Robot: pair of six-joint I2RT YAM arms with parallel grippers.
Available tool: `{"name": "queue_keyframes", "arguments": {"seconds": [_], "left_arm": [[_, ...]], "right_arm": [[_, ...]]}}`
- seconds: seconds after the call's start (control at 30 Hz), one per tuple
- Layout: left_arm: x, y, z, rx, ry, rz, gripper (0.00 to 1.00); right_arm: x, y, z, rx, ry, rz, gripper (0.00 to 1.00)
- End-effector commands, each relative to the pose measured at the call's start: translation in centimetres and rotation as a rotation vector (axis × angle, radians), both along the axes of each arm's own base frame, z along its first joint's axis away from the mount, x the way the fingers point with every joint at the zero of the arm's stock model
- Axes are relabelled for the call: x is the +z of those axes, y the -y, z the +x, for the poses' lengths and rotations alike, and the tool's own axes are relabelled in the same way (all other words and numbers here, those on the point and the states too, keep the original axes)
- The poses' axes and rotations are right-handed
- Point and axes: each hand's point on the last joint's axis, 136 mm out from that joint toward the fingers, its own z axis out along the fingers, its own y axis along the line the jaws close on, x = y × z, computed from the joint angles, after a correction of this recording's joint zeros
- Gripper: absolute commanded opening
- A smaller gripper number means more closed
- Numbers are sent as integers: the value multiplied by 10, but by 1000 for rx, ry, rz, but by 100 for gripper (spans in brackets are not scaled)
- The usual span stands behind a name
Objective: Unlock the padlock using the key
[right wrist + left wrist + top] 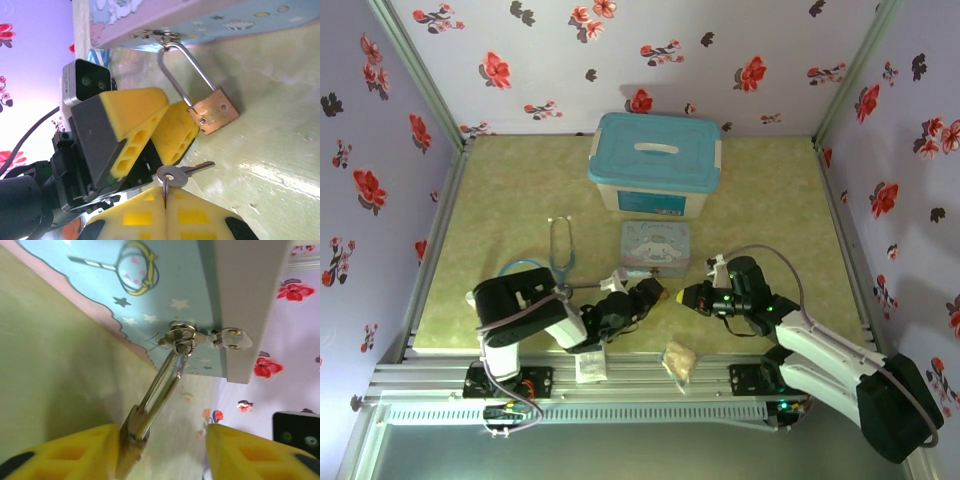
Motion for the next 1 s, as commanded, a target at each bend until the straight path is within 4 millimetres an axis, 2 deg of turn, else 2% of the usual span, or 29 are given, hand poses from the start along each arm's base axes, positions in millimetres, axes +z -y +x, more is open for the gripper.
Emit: {"name": "queue_keyframes", "arguments": {"seconds": [0.0,0.13,0.23,0.4,0.47,0.6,0.8,0.97], "left_arm": [[-10,-28,-2,37,15,134,56],[17,-29,-2,40,46,81,57],[49,-22,-3,25,91,38,58],[106,-15,-3,33,162,-50,67],[111,-15,-4,46,106,-113,78],[119,-10,-9,39,66,-250,88],[122,-8,-12,46,47,-351,87],[130,-12,-12,50,69,-372,79]], "right_arm": [[37,-9,11,37,163,79,0],[62,-12,15,55,261,114,0],[79,-18,18,79,312,149,0],[105,-32,16,150,383,211,0],[113,-38,12,178,412,222,0],[116,-49,6,214,441,222,0],[110,-67,-1,257,432,239,0],[100,-78,-7,294,417,222,0]]}}
